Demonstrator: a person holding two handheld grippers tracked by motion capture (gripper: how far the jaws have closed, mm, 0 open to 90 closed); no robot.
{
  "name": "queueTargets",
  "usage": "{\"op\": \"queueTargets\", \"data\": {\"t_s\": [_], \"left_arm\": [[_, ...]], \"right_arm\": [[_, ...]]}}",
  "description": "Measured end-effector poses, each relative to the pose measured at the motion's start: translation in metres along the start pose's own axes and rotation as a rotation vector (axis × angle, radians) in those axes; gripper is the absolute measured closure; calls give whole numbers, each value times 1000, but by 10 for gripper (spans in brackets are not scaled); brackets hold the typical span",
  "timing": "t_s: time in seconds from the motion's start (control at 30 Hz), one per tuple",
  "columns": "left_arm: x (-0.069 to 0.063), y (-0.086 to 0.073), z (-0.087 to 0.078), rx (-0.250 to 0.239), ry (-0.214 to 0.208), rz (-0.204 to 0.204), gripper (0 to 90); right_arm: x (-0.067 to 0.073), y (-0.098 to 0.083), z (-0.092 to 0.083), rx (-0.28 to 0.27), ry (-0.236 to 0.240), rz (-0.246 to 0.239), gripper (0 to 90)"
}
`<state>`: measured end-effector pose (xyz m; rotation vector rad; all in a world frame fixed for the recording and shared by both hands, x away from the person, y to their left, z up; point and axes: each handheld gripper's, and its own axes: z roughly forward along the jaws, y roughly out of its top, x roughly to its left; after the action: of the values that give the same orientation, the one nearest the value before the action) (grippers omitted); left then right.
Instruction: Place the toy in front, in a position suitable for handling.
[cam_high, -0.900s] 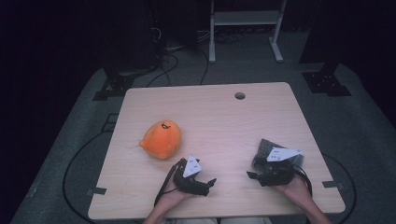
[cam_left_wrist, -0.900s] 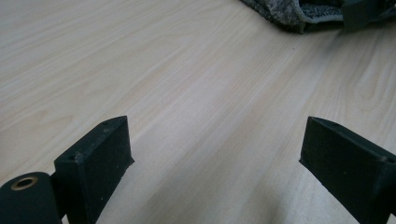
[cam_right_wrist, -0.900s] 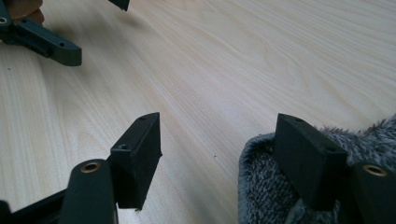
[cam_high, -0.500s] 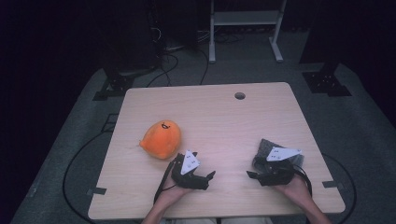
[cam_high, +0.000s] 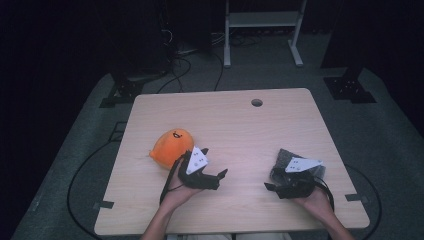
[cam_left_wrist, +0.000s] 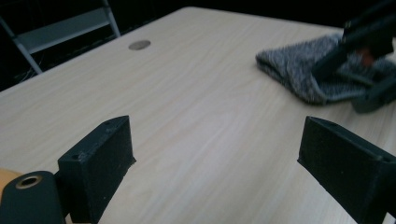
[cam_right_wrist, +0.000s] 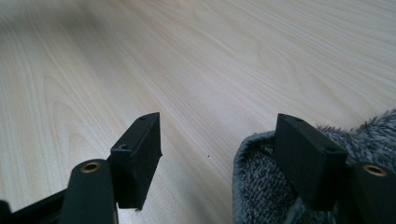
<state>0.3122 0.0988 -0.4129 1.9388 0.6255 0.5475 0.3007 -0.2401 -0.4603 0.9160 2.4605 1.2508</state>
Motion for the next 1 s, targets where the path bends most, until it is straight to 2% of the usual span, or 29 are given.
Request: {"op": "queueTargets", "data": {"t_s": [0.17, 0.23, 0.3, 0.37, 0.47, 0.6, 0.7, 0.8, 0.83, 1.0], "left_arm": [[22, 10, -12, -25, 52, -13, 72], [25, 11, -14, -30, 65, -14, 69], [34, 10, -24, -44, 104, -21, 66], [37, 9, -27, -47, 114, -27, 66], [48, 5, -36, -70, 129, -74, 59], [61, -5, -46, -60, 193, -77, 59], [72, -13, -51, -48, 225, -105, 54], [80, -21, -55, -32, 271, -112, 54], [84, -25, -58, -30, 287, -128, 54], [89, -34, -58, -13, 321, -152, 62]], "right_arm": [[0, 0, -1, -7, -4, -3, 318], [0, 0, -1, -7, -4, -3, 318], [0, 0, -1, -7, -2, -3, 318], [0, 0, -1, -6, -1, -3, 318], [1, 0, -2, -13, 4, -8, 318], [2, 0, -3, -13, 9, -9, 318], [3, 0, -1, -7, 9, -13, 318], [3, 1, -1, -7, 12, -13, 318], [3, 1, -1, -10, 13, -15, 320], [4, 1, -1, -9, 17, -12, 321]]}}
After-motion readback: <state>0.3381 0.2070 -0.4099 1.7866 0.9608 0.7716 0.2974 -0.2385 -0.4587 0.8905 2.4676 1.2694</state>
